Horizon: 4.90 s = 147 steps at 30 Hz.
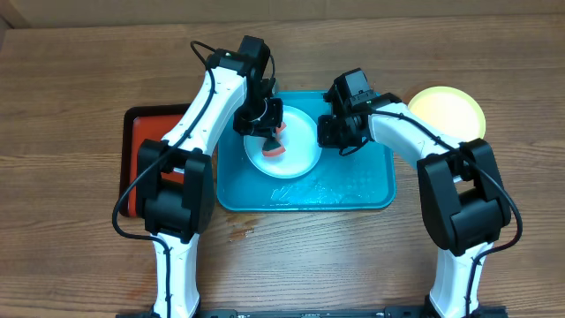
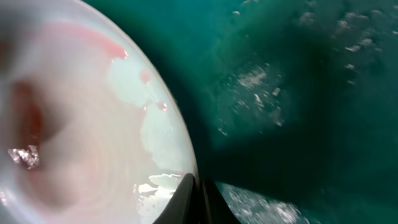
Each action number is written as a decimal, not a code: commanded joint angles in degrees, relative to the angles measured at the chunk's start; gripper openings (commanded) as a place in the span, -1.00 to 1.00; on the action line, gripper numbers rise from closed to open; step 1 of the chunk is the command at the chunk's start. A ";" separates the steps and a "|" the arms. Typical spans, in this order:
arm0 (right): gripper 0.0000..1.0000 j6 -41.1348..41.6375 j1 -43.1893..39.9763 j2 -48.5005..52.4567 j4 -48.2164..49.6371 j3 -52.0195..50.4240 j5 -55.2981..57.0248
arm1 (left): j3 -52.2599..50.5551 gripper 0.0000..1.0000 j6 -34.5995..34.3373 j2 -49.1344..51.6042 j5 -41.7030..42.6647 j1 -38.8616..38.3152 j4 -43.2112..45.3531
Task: Clean dirty plates on tray and stack at the side
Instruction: 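Grasp the sponge with the left gripper and bring it to the white plate, then scrub the white plate held by the right gripper with the sponge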
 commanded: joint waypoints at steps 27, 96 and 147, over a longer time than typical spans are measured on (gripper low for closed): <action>-0.92 0.04 4.76 -4.37 -3.65 -0.72 15.72 | -0.26 -0.91 -7.04 8.96 -24.11 -5.44 6.84; -0.92 0.02 4.76 -4.35 -2.29 -1.33 15.72 | 9.18 -0.92 -5.92 8.63 -10.12 -4.59 -1.49; -0.92 0.02 4.76 -4.35 -2.32 -1.33 15.72 | 1.77 -0.92 -11.78 8.63 -39.71 -7.76 -6.67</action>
